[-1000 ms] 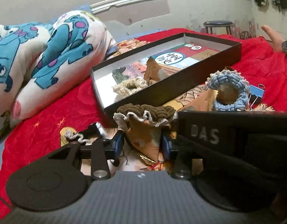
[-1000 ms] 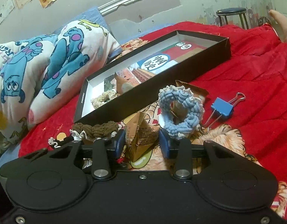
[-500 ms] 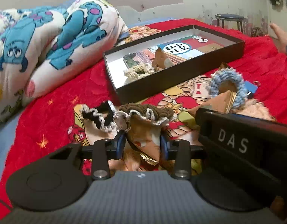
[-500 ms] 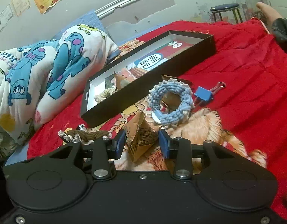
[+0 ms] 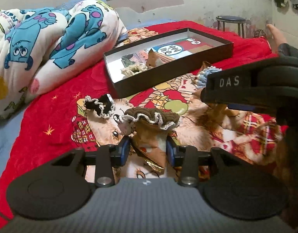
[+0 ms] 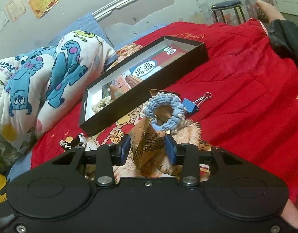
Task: Organize objects
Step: 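Lift both held items from the pile toward the black box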
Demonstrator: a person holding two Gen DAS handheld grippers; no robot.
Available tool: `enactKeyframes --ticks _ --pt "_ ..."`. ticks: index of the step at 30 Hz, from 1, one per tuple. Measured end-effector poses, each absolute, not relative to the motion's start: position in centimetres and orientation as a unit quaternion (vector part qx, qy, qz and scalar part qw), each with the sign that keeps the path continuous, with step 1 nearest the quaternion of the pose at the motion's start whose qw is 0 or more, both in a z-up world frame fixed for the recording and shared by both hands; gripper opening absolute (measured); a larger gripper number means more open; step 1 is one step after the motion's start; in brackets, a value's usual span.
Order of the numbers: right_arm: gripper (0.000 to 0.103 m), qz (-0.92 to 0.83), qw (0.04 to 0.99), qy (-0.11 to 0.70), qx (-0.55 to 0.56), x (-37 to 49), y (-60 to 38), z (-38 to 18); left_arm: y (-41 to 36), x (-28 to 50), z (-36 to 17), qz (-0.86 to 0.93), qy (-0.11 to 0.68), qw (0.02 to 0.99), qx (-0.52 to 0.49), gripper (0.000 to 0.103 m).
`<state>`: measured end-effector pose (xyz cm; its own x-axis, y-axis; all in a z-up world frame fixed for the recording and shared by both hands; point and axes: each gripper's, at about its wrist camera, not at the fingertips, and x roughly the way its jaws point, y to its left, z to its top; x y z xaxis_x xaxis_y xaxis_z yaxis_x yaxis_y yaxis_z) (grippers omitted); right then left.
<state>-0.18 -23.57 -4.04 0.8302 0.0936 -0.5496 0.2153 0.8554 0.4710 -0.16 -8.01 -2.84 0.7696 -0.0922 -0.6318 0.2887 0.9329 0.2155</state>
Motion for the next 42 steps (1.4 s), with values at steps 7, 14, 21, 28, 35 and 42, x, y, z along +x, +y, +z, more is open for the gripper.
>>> enactKeyframes --ticks 7,14,21,28,35,42 --pt "0.038 -0.036 0.918 0.284 0.275 -1.0 -24.4 -3.1 -9.4 1.3 -2.9 -0.139 0.304 0.921 0.201 0.043" --pt "0.038 -0.046 0.920 0.269 0.281 -1.4 -25.7 -1.8 -10.6 8.9 -2.4 -0.175 0.406 0.880 0.172 0.043" --pt "0.038 -0.047 0.923 0.282 0.257 -1.0 -26.1 -2.1 -10.0 3.8 -5.0 -0.178 0.340 0.907 0.176 0.043" --pt "0.038 -0.008 0.914 0.287 0.288 -0.5 -26.8 -3.0 -10.3 3.7 -3.2 -0.185 0.297 0.916 0.198 0.043" --pt "0.037 -0.002 0.913 0.285 0.290 0.1 -27.1 -3.1 -12.6 9.8 -3.5 -0.221 0.346 0.848 0.334 0.043" --pt "0.037 0.003 0.921 0.296 0.252 1.2 -26.1 -2.5 -10.9 8.0 -3.4 -0.232 0.369 0.844 0.313 0.043"
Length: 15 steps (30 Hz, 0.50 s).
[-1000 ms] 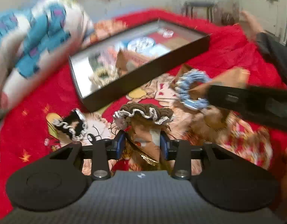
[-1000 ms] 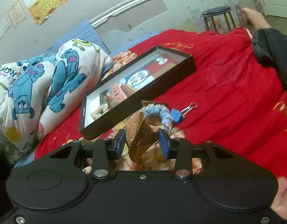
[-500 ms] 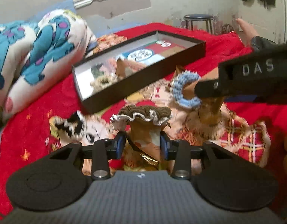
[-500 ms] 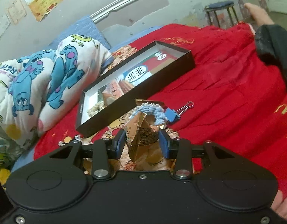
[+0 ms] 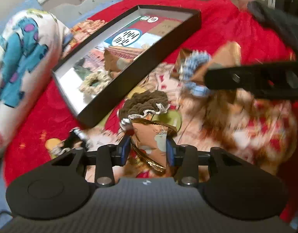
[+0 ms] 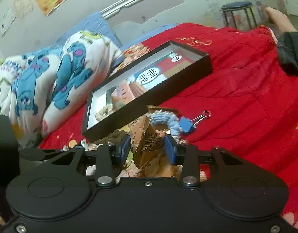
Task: Organize objects
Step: 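Lift both held items from the pile toward the black box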
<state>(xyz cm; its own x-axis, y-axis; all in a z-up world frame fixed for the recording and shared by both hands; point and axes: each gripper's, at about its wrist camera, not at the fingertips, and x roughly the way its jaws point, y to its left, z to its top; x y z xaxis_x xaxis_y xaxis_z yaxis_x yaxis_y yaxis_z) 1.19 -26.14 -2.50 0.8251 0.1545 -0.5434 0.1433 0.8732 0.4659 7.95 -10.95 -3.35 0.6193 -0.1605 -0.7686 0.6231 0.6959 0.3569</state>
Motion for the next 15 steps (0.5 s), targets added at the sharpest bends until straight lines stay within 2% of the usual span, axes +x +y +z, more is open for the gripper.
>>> enactKeyframes --ticks 3,6,12,15 --pt "0.037 0.013 0.917 0.309 0.250 2.0 -25.1 -3.1 -11.2 6.6 -3.6 -0.224 0.332 0.845 0.355 0.043" --pt "0.037 0.018 0.916 0.320 0.241 2.5 -24.0 -3.7 -11.1 6.0 -3.4 -0.239 0.330 0.830 0.380 0.043" --pt "0.037 0.051 0.909 0.311 0.273 2.9 -23.0 -3.9 -9.2 5.2 -2.5 -0.300 0.300 0.821 0.382 0.043" --pt "0.037 0.041 0.912 0.319 0.254 3.7 -22.1 -4.1 -9.1 4.9 -2.7 -0.318 0.296 0.815 0.383 0.043"
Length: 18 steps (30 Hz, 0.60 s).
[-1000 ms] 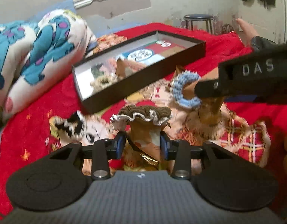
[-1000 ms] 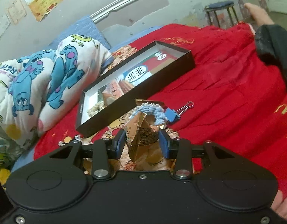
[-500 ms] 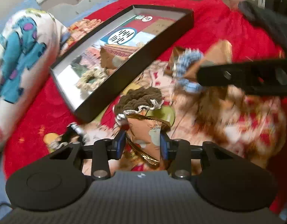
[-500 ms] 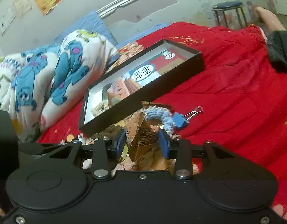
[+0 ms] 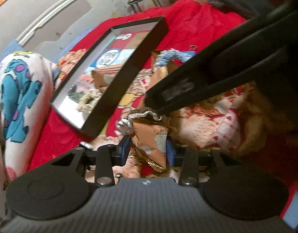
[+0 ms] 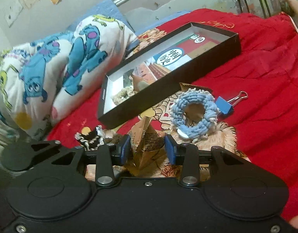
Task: Organize objects
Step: 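Lift both held items from the pile toward the black box, then carry brown paper packet in left tool and folded paper in right tool over box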
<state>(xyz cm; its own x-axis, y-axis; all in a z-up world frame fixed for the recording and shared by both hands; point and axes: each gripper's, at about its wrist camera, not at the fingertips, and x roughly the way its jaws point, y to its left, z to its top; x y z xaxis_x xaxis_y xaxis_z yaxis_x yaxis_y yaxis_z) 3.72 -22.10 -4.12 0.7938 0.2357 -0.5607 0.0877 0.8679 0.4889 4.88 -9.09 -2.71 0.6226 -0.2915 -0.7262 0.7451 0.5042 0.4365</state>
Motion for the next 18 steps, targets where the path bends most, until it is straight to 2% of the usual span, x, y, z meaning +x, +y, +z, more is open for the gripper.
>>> enactKeyframes --ticks 8,18 --pt "0.038 0.041 0.906 0.351 0.231 4.5 -21.3 -5.3 -7.6 5.7 -2.2 -0.292 0.305 0.821 0.384 0.044" --pt "0.038 0.032 0.907 0.349 0.234 4.6 -20.8 -5.3 -4.4 7.2 0.8 -0.270 0.283 0.866 0.312 0.044"
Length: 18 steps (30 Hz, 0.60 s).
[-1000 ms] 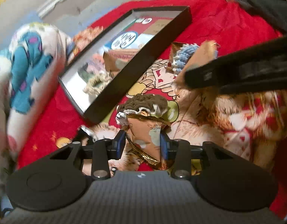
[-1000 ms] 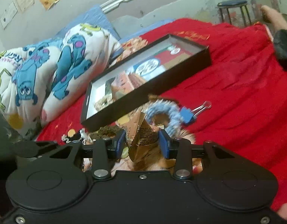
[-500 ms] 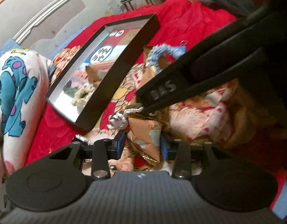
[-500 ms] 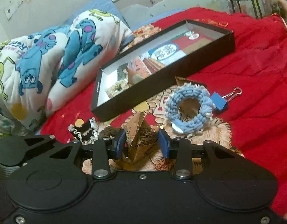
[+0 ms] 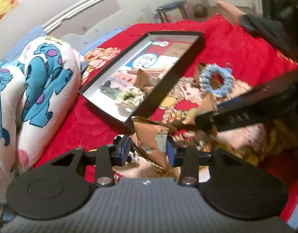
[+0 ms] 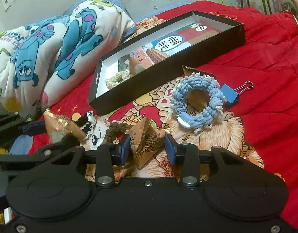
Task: Organize objects
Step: 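Carry brown paper packet in left tool and folded paper in right tool over box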
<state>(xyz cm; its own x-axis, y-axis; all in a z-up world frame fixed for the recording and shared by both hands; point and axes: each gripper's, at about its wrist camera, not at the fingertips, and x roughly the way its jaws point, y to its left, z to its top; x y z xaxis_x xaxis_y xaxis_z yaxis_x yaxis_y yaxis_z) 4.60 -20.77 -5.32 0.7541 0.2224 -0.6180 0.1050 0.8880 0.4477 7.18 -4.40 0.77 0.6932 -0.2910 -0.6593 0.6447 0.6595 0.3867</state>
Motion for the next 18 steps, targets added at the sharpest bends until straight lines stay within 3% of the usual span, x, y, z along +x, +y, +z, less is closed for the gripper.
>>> enactKeyframes --ticks 18 --pt "0.037 0.023 0.921 0.329 0.205 3.7 -19.4 -2.0 -4.2 9.1 1.5 -0.236 0.312 0.891 0.231 0.045"
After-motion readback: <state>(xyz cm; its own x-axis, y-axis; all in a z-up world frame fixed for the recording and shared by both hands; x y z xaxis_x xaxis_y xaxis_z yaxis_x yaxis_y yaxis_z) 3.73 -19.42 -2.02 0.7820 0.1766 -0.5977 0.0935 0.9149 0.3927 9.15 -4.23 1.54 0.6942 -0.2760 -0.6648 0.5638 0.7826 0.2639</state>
